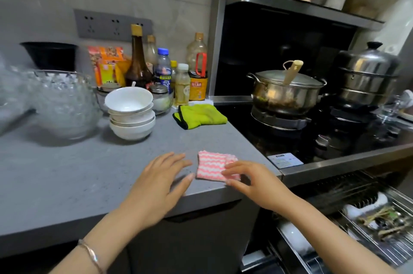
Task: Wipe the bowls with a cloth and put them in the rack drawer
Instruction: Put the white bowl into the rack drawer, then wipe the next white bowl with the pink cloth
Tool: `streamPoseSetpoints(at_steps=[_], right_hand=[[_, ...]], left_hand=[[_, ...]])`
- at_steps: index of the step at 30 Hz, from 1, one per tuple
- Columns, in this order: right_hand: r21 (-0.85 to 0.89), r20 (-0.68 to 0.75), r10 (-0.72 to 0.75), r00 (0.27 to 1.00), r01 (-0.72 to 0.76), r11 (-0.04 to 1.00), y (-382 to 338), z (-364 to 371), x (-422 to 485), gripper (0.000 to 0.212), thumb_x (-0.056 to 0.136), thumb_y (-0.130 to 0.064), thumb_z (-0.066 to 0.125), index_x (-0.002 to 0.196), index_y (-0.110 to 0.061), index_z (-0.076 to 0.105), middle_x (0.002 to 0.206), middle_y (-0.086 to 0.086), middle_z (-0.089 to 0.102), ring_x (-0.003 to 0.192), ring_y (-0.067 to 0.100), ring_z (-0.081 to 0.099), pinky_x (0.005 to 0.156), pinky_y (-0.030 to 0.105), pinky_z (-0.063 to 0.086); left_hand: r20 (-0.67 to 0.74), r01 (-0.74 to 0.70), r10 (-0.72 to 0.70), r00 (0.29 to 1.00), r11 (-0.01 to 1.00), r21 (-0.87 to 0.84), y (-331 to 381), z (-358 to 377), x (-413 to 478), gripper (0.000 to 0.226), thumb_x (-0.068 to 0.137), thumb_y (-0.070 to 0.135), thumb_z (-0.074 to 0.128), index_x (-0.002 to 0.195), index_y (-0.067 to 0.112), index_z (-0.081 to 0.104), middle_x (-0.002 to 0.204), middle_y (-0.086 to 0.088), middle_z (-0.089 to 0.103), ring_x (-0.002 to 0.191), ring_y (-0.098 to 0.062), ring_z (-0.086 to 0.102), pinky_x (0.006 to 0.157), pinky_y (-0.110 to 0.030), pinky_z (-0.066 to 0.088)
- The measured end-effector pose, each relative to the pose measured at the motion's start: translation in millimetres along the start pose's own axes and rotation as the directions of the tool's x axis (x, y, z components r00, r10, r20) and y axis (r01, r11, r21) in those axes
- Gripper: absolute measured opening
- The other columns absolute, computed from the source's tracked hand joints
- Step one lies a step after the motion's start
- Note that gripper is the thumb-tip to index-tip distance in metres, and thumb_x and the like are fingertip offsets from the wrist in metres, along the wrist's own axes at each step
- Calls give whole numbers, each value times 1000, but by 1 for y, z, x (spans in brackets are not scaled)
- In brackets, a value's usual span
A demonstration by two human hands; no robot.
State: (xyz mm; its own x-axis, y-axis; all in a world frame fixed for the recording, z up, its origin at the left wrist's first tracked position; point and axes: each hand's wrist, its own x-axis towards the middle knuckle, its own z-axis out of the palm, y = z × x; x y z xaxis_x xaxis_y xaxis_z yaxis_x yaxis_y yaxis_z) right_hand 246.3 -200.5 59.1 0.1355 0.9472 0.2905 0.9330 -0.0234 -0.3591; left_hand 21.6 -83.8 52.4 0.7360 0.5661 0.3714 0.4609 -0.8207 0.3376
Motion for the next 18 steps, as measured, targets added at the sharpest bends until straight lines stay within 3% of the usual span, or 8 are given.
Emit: streamPoseSetpoints(at_steps=[3, 6, 8, 12, 13, 15, 17, 18], right_hand=[[-26, -31, 31, 999, -32, 999, -1, 3, 5, 22, 87, -35, 68, 107, -27, 73, 116, -14, 67, 111, 2, 58, 96, 23, 44], [-98, -44, 26, 999, -30, 995, -6, 1, 12, 13, 87, -33, 68, 94, -25, 75, 99, -11, 70, 97, 11, 62, 86, 31, 47], [-100, -37, 1, 999, -5, 995, -16, -3, 19, 9, 89, -31, 66, 90, -26, 74, 90, -10, 71, 90, 11, 62, 84, 30, 46], [306, -21, 20, 1000, -13, 952, -51, -25, 34, 11, 95, -19, 58, 87, -23, 65, 75, -13, 67, 75, -2, 63, 77, 17, 46], [406, 1, 21, 1000, -20, 913, -60, -31, 37, 10, 95, -17, 57, 90, -16, 66, 75, -11, 68, 72, 0, 63, 75, 16, 47], [573, 45, 14, 999, -37, 818, -76, -41, 41, 16, 97, -14, 53, 97, -3, 64, 74, -3, 68, 67, 7, 62, 70, 19, 51], [694, 97, 26, 995, -86, 715, -86, -45, 44, 16, 97, -14, 51, 96, -2, 63, 69, -4, 67, 62, 6, 62, 66, 18, 52], [720, 134, 23, 991, -114, 684, -88, -44, 46, 15, 97, -14, 51, 95, -5, 62, 65, -6, 66, 60, 4, 61, 65, 18, 52]], left_hand=[[16, 13, -12, 1000, 997, -82, 2, 0, -5, 91, 71, 86, -3, 135, 41, 44, 148, 24, 31, 140, 2, 16, 109, -14, 9], [37, 33, -28, 999, 989, -147, 7, 0, -6, 51, 93, 61, 30, 138, 41, 41, 149, 23, 30, 141, 2, 17, 115, -22, 14], [18, 35, -32, 999, 978, -205, 9, -1, -4, 48, 94, 52, 42, 140, 41, 35, 148, 24, 29, 138, 4, 20, 114, -20, 18], [-20, 77, -93, 995, 912, -403, 11, -4, 2, 67, 87, 46, 62, 144, 42, 26, 139, 29, 30, 130, 11, 27, 106, -13, 20], [-30, 88, -120, 992, 855, -511, 9, -5, 5, 68, 85, 42, 66, 141, 43, 29, 138, 27, 37, 128, 11, 33, 106, -15, 25], [-12, 128, -211, 977, 639, -759, 5, -12, 7, 62, 77, 33, 73, 129, 40, 41, 129, 16, 56, 117, 7, 53, 100, -19, 39], [49, 159, -274, 960, 395, -905, 1, -23, 6, 56, 69, 24, 73, 121, 25, 54, 116, 0, 69, 100, -5, 66, 84, -20, 52], [65, 168, -298, 952, 334, -928, 0, -30, 5, 51, 69, 20, 71, 118, 16, 58, 111, -5, 71, 94, -10, 69, 78, -21, 54]])
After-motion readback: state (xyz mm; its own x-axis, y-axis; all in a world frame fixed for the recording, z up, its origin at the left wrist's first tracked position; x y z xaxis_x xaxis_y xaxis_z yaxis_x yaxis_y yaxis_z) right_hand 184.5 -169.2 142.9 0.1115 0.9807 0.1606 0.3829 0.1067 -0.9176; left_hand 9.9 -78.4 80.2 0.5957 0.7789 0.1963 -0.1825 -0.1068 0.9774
